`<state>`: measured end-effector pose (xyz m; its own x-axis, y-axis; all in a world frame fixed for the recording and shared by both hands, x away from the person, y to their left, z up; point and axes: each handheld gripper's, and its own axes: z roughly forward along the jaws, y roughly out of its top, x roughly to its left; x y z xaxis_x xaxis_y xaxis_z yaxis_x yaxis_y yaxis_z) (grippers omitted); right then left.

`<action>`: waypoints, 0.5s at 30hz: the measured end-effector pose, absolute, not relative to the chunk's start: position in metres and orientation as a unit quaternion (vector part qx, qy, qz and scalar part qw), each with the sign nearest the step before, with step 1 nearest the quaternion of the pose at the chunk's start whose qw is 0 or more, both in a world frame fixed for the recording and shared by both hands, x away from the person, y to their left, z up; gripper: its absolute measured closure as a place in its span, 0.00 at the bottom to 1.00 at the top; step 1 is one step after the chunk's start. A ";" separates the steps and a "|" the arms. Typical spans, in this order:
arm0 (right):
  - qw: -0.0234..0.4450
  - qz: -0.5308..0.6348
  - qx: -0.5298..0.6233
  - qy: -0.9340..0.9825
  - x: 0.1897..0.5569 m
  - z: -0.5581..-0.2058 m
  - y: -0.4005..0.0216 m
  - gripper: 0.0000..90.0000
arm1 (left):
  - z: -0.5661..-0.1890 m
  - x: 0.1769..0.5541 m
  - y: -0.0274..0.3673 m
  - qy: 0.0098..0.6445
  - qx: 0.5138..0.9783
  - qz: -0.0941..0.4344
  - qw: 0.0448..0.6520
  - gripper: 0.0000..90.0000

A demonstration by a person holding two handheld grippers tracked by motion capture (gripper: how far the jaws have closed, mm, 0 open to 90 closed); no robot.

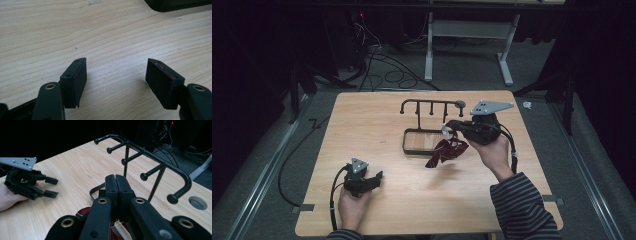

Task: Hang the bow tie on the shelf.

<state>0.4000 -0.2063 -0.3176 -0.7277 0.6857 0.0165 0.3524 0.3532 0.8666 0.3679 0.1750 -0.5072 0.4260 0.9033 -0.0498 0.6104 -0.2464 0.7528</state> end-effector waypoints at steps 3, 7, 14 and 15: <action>0.175 0.467 0.323 0.805 0.405 -0.317 -0.203 1.00 | -0.507 0.368 0.175 0.496 0.763 0.202 0.362 0.38; 0.170 0.465 0.322 0.807 0.412 -0.317 -0.197 1.00 | -0.507 0.368 0.175 0.496 0.763 0.202 0.362 0.38; 0.164 0.464 0.317 0.810 0.424 -0.315 -0.187 1.00 | -0.507 0.368 0.175 0.496 0.763 0.203 0.362 0.38; 0.164 0.464 0.317 0.810 0.424 -0.315 -0.187 1.00 | -0.507 0.368 0.175 0.496 0.763 0.202 0.362 0.38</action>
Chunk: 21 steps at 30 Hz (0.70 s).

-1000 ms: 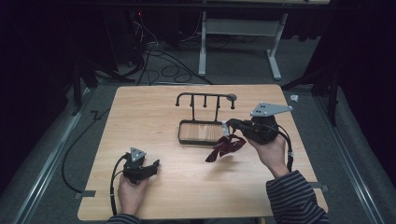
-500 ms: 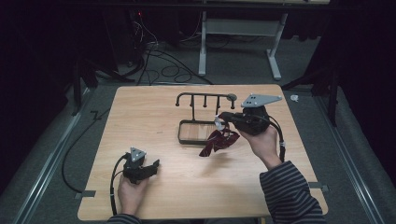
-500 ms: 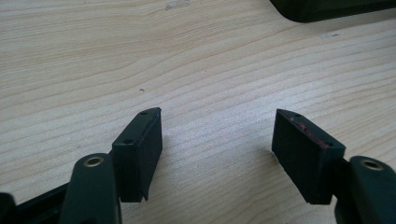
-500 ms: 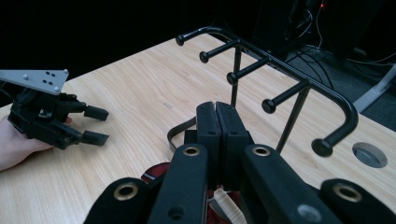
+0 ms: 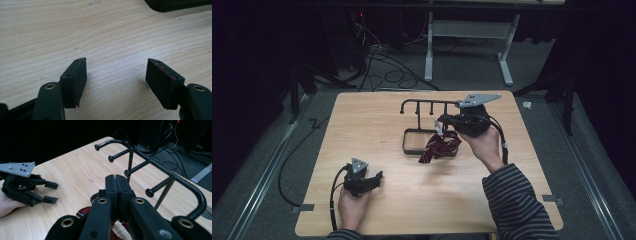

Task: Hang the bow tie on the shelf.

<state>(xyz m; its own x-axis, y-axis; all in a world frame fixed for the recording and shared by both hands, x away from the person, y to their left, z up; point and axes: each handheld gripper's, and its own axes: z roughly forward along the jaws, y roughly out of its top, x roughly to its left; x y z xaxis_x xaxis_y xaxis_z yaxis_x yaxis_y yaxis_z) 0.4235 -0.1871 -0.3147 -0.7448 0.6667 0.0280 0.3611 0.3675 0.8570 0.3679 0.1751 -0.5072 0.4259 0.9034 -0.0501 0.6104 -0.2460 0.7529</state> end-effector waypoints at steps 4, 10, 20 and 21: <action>0.160 0.464 0.315 0.812 0.429 -0.313 -0.183 1.00 | -0.507 0.368 0.175 0.496 0.763 0.202 0.362 0.38; 0.154 0.463 0.309 0.817 0.436 -0.312 -0.175 1.00 | -0.507 0.368 0.175 0.496 0.763 0.202 0.362 0.38; 0.148 0.465 0.311 0.816 0.448 -0.310 -0.167 1.00 | -0.507 0.368 0.175 0.496 0.763 0.202 0.362 0.38; 0.149 0.466 0.310 0.815 0.450 -0.309 -0.167 1.00 | -0.507 0.368 0.175 0.496 0.763 0.202 0.362 0.38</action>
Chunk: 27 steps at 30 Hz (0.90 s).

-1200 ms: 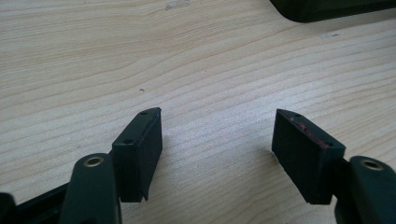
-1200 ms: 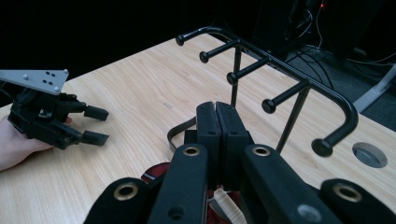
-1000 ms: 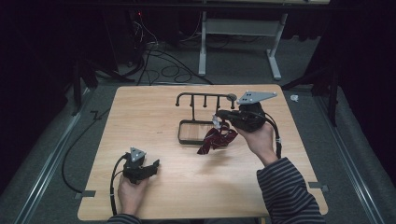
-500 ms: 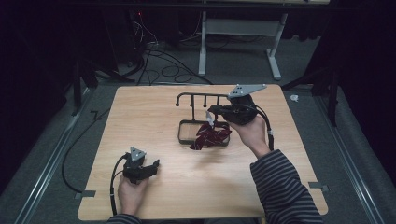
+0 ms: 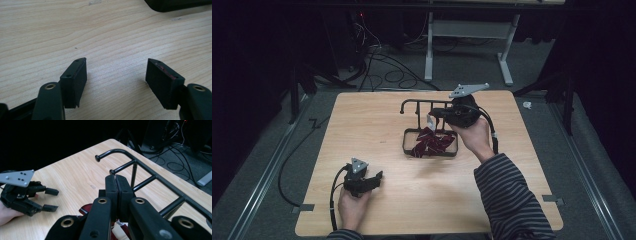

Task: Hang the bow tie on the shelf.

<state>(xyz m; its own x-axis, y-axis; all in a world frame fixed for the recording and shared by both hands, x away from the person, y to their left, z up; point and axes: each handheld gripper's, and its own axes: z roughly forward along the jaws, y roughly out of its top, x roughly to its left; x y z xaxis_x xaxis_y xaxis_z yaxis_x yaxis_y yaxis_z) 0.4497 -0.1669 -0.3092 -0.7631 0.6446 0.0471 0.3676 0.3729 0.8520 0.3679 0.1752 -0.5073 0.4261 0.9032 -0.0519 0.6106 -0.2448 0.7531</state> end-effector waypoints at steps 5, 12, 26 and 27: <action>0.151 0.466 0.316 0.812 0.456 -0.307 -0.166 1.00 | -0.507 0.368 0.175 0.496 0.763 0.203 0.362 0.38; 0.157 0.461 0.328 0.809 0.467 -0.307 -0.165 1.00 | -0.507 0.368 0.175 0.496 0.763 0.202 0.363 0.38; 0.170 0.442 0.361 0.804 0.487 -0.320 -0.164 1.00 | -0.507 0.368 0.175 0.497 0.762 0.202 0.363 0.38; 0.171 0.441 0.361 0.804 0.488 -0.320 -0.164 1.00 | -0.507 0.368 0.175 0.497 0.762 0.202 0.364 0.38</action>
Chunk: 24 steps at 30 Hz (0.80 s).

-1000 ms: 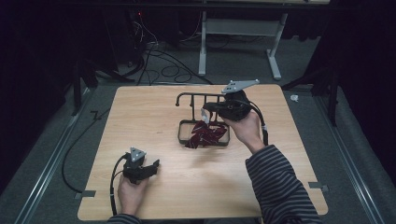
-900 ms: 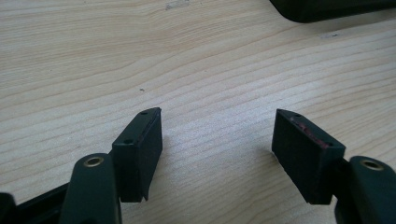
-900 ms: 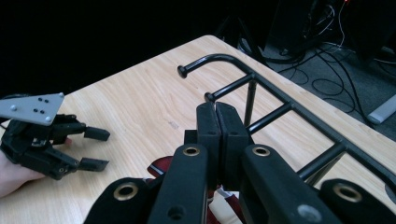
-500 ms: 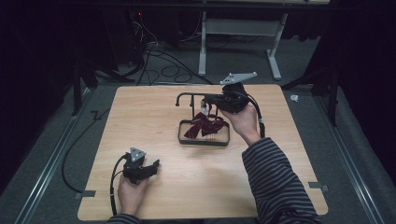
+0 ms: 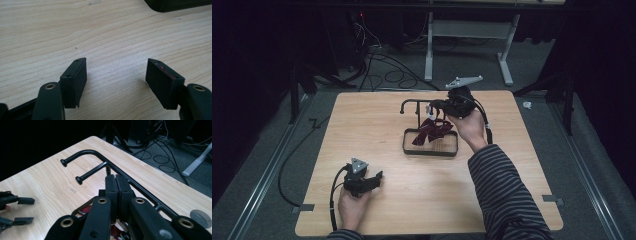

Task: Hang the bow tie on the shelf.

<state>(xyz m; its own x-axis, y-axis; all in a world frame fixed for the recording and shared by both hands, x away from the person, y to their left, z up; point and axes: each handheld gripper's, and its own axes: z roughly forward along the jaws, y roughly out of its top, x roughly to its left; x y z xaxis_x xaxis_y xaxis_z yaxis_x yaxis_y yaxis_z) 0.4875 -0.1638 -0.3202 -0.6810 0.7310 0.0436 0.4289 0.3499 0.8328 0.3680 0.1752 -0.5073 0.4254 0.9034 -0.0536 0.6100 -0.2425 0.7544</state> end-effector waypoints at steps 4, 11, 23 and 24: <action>0.170 0.434 0.369 0.804 0.490 -0.323 -0.165 1.00 | -0.507 0.368 0.175 0.497 0.762 0.202 0.363 0.38; 0.169 0.440 0.374 0.799 0.490 -0.323 -0.167 0.92 | -0.507 0.368 0.175 0.496 0.763 0.202 0.363 0.38; 0.174 0.455 0.370 0.791 0.470 -0.315 -0.182 0.84 | -0.507 0.368 0.175 0.496 0.763 0.202 0.362 0.38; 0.175 0.455 0.373 0.789 0.468 -0.315 -0.185 0.83 | -0.507 0.368 0.175 0.496 0.763 0.203 0.362 0.38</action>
